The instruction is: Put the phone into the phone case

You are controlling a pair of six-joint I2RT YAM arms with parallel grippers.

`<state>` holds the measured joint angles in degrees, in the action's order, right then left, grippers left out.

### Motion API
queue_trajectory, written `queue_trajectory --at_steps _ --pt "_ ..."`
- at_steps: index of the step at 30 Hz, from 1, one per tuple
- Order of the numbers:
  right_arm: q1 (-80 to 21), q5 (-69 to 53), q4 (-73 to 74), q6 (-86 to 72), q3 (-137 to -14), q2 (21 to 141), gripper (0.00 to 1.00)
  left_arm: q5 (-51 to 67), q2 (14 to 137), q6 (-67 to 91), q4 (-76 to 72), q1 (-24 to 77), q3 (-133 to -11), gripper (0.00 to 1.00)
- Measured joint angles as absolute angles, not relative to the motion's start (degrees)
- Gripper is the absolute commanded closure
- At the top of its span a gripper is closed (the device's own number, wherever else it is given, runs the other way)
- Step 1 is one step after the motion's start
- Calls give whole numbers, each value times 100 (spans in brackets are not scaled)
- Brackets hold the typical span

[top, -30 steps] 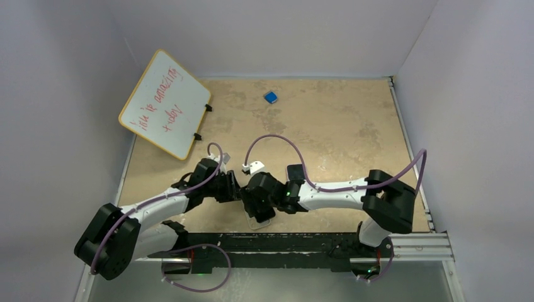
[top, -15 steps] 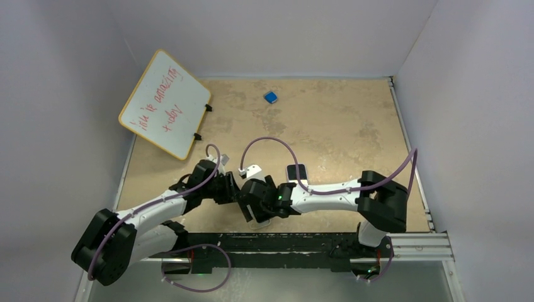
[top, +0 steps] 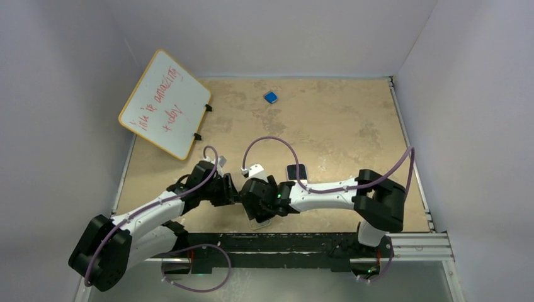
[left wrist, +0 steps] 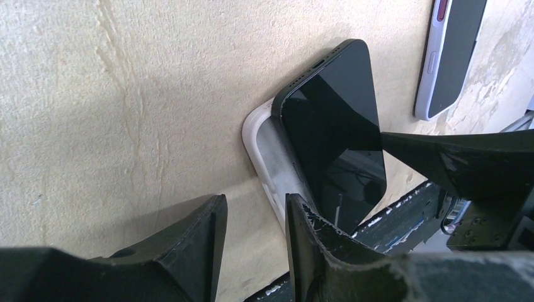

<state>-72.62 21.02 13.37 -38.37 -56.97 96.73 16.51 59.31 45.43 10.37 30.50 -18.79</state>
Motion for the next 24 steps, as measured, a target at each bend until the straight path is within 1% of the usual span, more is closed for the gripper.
queue_trajectory --at_steps 3,5,11,13,18,24 --pt "-7258 2084 1291 -3830 -5697 9778 18 1706 5977 4545 991 3050 -1879 59" --pt "-7258 2069 1293 -3835 -5697 9872 22 1754 5994 4545 950 3050 -1879 60" --pt "-7242 2049 1256 -3846 -5695 9929 46 1833 6001 4595 735 3050 -1837 64" --pt "-7227 2086 1260 -3848 -5695 9926 52 1879 6001 4681 565 3050 -1708 64" --pt "-7065 2141 1347 -3771 -5673 9817 60 2084 6195 4869 143 3050 -1535 66" --pt "-6700 2224 1509 -3691 -5621 9341 63 2355 6742 5037 -434 3050 -1588 70"
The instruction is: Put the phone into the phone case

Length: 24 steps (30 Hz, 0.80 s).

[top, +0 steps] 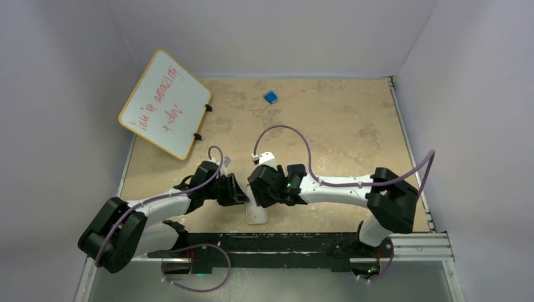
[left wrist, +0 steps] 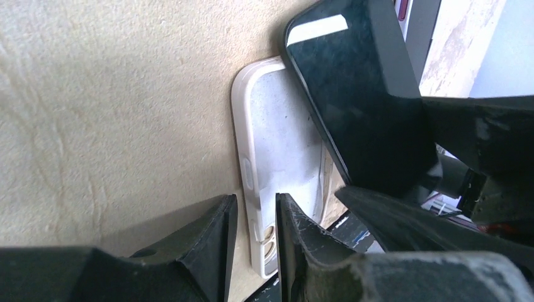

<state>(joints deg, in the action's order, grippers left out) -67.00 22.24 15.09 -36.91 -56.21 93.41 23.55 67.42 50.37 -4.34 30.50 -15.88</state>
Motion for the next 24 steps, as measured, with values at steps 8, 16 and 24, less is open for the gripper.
queue_trajectory --at_steps 8,16,24 --pt "-6869 2132 1498 -4226 -5623 9078 67 2493 6716 5240 -620 3050 -1529 64" --pt "-6989 2121 1135 -5199 -5448 9076 68 1723 5791 4984 937 2998 -2023 48" --pt "-7124 2110 471 -6158 -4969 9078 62 1444 5627 4595 1638 2958 -2766 48"
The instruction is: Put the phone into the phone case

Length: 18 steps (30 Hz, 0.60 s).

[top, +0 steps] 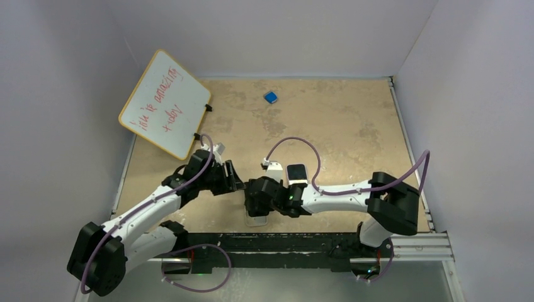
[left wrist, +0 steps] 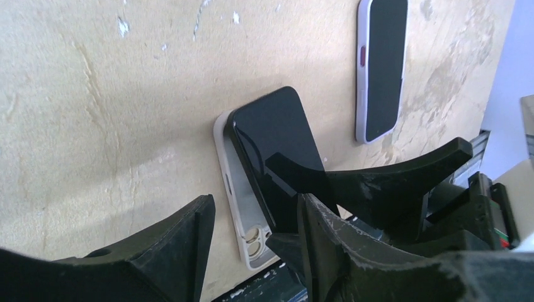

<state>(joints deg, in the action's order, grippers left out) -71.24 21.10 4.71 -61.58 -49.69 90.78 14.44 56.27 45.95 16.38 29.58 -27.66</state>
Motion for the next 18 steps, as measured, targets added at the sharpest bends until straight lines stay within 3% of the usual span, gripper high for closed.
queue_trajectory --at_steps 13,18 --pt "-7382 2165 261 -6519 -4969 9275 65 2215 6007 4407 1380 2952 -2390 50" --pt "-7437 2143 244 -6563 -4969 9275 51 2359 6062 4388 1372 2952 -2333 50"
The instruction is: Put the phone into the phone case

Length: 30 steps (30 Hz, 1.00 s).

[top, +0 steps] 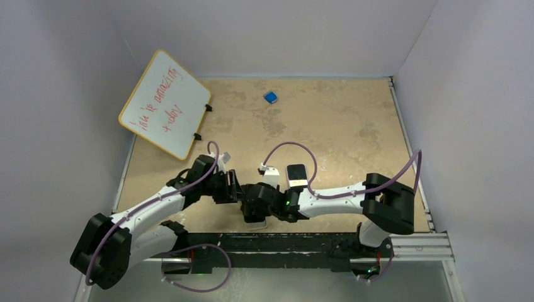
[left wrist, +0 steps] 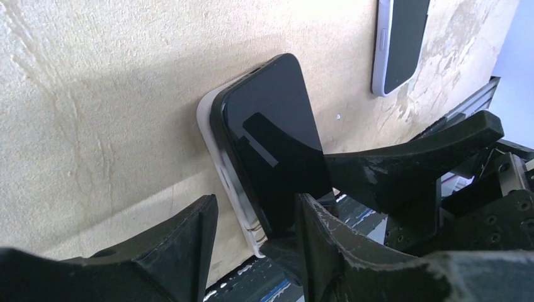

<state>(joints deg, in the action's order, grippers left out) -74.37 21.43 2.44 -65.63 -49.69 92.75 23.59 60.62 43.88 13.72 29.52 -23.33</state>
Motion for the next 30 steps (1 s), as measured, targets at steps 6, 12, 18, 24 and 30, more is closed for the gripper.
queue_trajectory --at_steps 6,12,18,24,30 --pt "-7529 2145 -47 -6582 -4792 9271 28 2436 6058 4390 1240 2952 -2231 51" --pt "-7596 2126 -5 -6431 -4689 9076 9 2506 6066 4394 1197 2952 -2163 48" --pt "-7612 1951 228 -5717 -4731 8849 1 2523 6117 4445 1074 2952 -2150 48" --pt "-7612 1686 373 -4995 -4427 8298 3 2508 6267 4484 1033 2952 -2099 57" --pt "-7625 1424 469 -4783 -4427 8650 10 2515 6307 4530 996 2952 -2093 66"
